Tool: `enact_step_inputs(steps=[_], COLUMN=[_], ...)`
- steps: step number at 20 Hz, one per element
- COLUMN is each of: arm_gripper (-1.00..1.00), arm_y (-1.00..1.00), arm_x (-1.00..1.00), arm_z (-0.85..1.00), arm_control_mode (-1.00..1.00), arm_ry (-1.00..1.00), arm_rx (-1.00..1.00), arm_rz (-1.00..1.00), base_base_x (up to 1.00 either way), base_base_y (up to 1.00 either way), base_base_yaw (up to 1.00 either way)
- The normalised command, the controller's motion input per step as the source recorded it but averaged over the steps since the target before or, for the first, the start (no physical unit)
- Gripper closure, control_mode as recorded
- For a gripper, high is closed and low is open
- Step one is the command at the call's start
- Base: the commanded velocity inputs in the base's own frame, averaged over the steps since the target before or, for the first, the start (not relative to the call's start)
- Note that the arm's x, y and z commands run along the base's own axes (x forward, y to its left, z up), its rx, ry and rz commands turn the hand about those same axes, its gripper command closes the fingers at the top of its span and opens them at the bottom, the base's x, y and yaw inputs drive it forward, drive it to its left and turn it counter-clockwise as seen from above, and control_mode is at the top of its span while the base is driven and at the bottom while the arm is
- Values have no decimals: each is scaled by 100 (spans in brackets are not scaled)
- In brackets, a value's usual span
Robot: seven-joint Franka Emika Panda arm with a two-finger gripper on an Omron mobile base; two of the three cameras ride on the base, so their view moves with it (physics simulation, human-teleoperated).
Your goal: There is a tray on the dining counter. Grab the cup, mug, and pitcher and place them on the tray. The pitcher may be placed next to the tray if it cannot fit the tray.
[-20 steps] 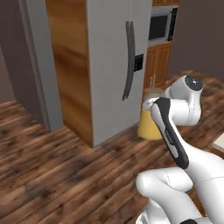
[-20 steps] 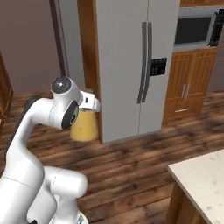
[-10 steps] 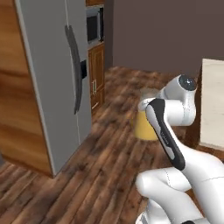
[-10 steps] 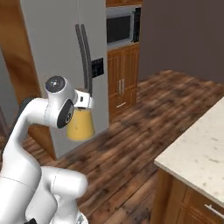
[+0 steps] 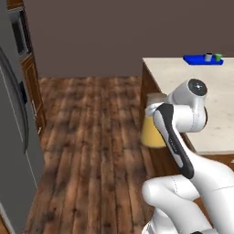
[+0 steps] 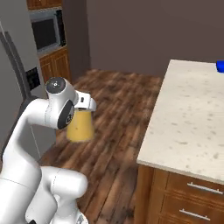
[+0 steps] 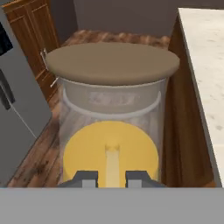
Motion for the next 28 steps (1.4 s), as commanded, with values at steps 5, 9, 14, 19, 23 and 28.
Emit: enact_step_inputs(steps=[5, 9, 14, 19, 23, 28], arm_gripper=[100, 100, 100, 100, 100, 100], arm_y=[0, 0, 0, 0, 0, 0], arm_x=[0, 0, 0, 0, 0, 0], arm_z=[0, 0, 0, 0, 0, 0], arm_control_mode=[100, 100, 100, 100, 100, 100], arm_ry=[0, 0, 0, 0, 0, 0], arm_rx=[0, 0, 0, 0, 0, 0], arm_rz=[0, 0, 0, 0, 0, 0], base_base_x=[98, 98, 90, 83, 86, 100], base_base_y=[63, 81, 83, 82, 78, 67], base_base_yaw=[-61, -47, -27, -13, -7, -5])
